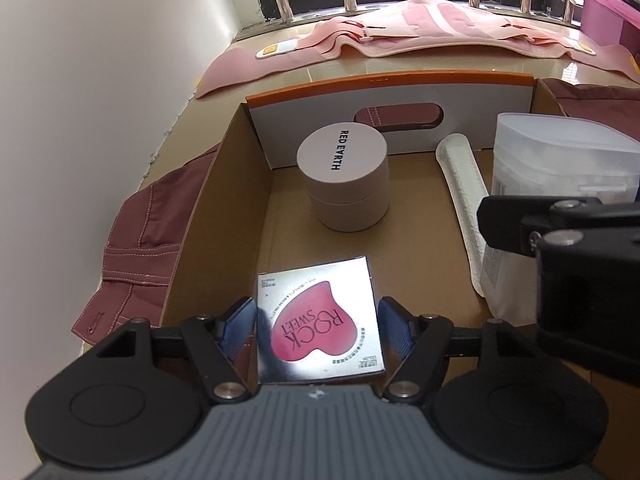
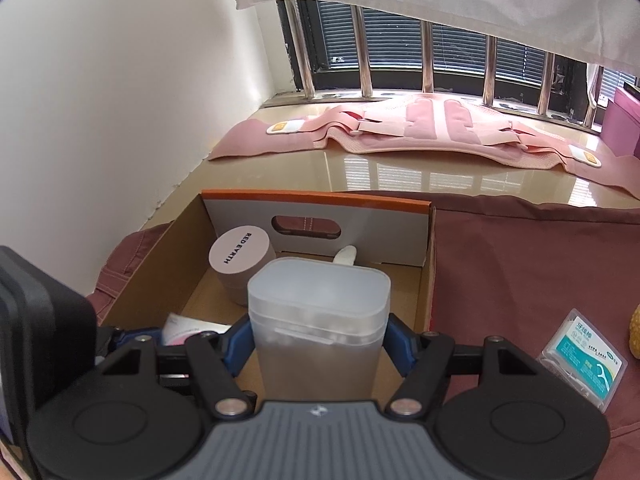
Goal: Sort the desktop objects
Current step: 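Lower the pink box into the cardboard box and open the left tool, then lower the clear swab container into the cardboard box and open the right tool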
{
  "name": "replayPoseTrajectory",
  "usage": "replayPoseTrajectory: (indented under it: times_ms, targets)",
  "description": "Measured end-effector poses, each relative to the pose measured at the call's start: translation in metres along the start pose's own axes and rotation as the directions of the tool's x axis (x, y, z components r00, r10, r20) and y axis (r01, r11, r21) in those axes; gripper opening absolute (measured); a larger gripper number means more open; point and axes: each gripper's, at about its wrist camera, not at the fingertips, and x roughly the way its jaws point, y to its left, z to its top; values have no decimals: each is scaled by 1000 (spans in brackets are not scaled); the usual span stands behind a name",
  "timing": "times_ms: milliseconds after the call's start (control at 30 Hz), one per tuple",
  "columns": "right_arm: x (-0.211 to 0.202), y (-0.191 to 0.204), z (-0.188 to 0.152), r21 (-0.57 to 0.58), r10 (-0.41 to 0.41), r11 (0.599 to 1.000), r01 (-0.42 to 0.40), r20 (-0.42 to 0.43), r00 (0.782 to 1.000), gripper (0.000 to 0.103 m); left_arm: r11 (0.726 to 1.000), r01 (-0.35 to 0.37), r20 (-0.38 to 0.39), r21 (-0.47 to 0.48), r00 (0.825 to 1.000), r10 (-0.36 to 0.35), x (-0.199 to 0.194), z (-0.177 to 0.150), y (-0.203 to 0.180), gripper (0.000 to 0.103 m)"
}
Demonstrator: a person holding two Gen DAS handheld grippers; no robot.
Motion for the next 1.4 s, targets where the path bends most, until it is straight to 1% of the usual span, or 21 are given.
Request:
replayPoseTrajectory:
  times_ms: [100, 167, 233, 300, 367, 467, 533, 600, 667, 767, 900, 967, 1067, 1167, 1267, 1400]
  targets:
    - [0, -1, 0, -1, 3, 1000, -3, -2, 1000, 67, 1000, -3, 10, -11, 1000, 3, -3, 0, 2, 73]
    - [0, -2, 0, 2, 6, 1000, -6, -1, 1000, 67, 1000, -4, 17, -18, 1000, 5, -6, 1, 3, 85]
    - [-1, -3, 1, 5, 8, 1000, -8, 2, 1000, 67, 1000, -2, 41, -25, 999, 3, -15, 1, 8, 87]
    - [-3, -4, 3, 7, 7, 1000, -7, 9, 1000, 67, 1000, 12, 75, -29, 997, -10, -30, -1, 12, 93]
    - [-5, -7, 5, 21, 9, 1000, -10, 15, 1000, 67, 999, 26, 108, -32, 994, -23, -45, -2, 16, 103]
    - [-10, -11, 6, 46, 21, 999, -22, 25, 999, 67, 1000, -10, 195, -28, 981, 16, -74, -7, 21, 103]
    - [-14, -13, 6, 56, 31, 998, -33, 35, 999, 67, 999, -3, 230, -51, 973, 15, -90, -11, 28, 103]
    - [-17, -13, 6, 57, 39, 998, -42, 40, 998, 67, 995, 11, 253, -101, 967, 15, -103, -14, 40, 103]
    - [-18, -10, 4, 44, 43, 998, -45, 37, 998, 67, 987, 10, 284, -160, 958, 36, -116, -18, 54, 103]
    - [-13, -1, 1, 22, 48, 999, -48, 17, 999, 67, 967, 3, 315, -256, 946, 81, -131, -24, 78, 103]
    - [0, 17, -5, -9, 52, 999, -53, -23, 998, 67, 947, 34, 346, -318, 935, 83, -146, -35, 102, 103]
    - [6, 26, -8, -25, 54, 998, -55, -43, 998, 67, 948, 38, 356, -316, 931, 82, -152, -42, 106, 103]
    - [16, 39, -13, -48, 56, 997, -60, -72, 996, 67, 954, 39, 363, -297, 929, 75, -155, -50, 104, 103]
    - [19, 45, -18, -70, 38, 997, -44, -86, 996, 67, 961, 55, 372, -271, 927, 52, -152, -56, 98, 103]
    - [18, 47, -21, -81, 22, 996, -29, -83, 996, 67, 962, 66, 355, -263, 934, 34, -143, -59, 91, 103]
    - [16, 47, -23, -82, 22, 996, -28, -76, 997, 67, 951, 60, 332, -302, 942, 46, -129, -60, 94, 103]
